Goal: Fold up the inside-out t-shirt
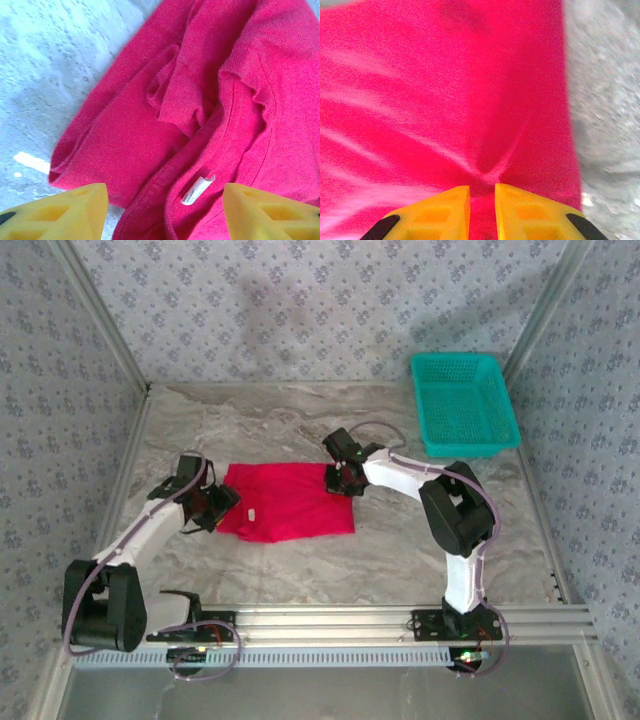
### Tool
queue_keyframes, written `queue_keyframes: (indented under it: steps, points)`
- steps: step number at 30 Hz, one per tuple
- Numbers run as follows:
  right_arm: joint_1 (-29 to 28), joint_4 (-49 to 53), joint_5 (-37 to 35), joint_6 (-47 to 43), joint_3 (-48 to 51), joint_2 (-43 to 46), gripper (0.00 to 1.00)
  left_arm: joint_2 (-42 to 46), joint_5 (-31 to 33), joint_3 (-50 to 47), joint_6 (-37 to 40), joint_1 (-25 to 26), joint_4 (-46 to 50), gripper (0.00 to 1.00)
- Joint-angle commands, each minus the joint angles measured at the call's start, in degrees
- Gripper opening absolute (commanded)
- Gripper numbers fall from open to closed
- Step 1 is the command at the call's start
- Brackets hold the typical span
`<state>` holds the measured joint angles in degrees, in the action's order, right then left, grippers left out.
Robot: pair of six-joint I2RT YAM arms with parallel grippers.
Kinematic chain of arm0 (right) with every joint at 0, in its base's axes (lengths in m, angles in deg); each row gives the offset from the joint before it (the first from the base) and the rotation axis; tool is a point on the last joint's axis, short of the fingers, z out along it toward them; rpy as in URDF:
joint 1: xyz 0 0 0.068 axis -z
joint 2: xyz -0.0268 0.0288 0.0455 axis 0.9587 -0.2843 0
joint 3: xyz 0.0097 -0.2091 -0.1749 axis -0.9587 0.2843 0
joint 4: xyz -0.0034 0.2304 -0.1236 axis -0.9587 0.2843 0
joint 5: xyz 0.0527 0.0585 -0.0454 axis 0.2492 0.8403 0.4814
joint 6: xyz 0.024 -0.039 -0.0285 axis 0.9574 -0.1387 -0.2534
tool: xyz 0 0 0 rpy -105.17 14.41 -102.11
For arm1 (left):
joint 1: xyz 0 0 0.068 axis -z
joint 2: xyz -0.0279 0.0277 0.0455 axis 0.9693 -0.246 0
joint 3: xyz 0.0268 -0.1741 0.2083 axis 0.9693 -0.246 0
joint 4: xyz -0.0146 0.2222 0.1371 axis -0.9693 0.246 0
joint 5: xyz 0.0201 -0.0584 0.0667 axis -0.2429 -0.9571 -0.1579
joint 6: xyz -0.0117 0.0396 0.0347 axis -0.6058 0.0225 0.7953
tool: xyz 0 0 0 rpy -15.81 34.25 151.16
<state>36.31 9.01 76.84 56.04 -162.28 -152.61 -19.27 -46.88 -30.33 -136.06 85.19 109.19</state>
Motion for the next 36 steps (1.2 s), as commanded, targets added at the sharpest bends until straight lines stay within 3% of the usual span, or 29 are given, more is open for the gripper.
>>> queue_keyframes:
  steps: [1,5,9,13,16,18,21,25,30,36]
  points:
    - [0.2,1.0,2.3,-4.1,-5.8,-4.7,0.23,-5.2,-3.3,1.6,-0.6,1.4,-3.8,0.62]
    - [1.2,1.2,4.5,-3.5,-4.9,-8.5,0.20,-13.9,-5.5,3.8,-0.6,2.6,-8.7,0.61]
    - [-0.3,-0.5,4.3,-1.6,5.8,-3.0,0.20,-22.6,-6.7,10.2,1.1,2.8,-10.4,0.60]
    - [-7.3,0.2,6.1,0.3,15.4,5.6,0.18,-30.3,-8.4,21.9,5.1,3.7,-7.6,0.59]
    - [-15.0,5.1,1.0,-1.7,14.6,12.1,0.19,-34.8,-10.5,31.9,10.8,4.4,-2.5,0.59]
    - [-16.8,6.7,-1.9,-3.5,12.6,15.1,0.24,-36.5,-10.6,37.6,14.9,4.1,1.8,0.59]
    - [-14.8,3.8,-4.9,-7.6,11.6,17.5,0.36,-36.8,-11.6,41.7,19.5,2.5,7.2,0.59]
    - [-8.3,-0.4,-4.9,-12.4,5.7,13.4,0.52,-33.0,-11.6,39.1,22.0,-0.6,11.0,0.60]
    - [-2.4,0.4,-2.1,-18.5,-5.9,1.5,0.57,-27.8,-13.6,29.5,22.1,-3.3,10.0,0.61]
    - [-1.1,5.1,-0.2,-24.1,-17.0,-8.8,0.58,-26.7,-14.3,22.5,21.7,-3.7,5.3,0.62]
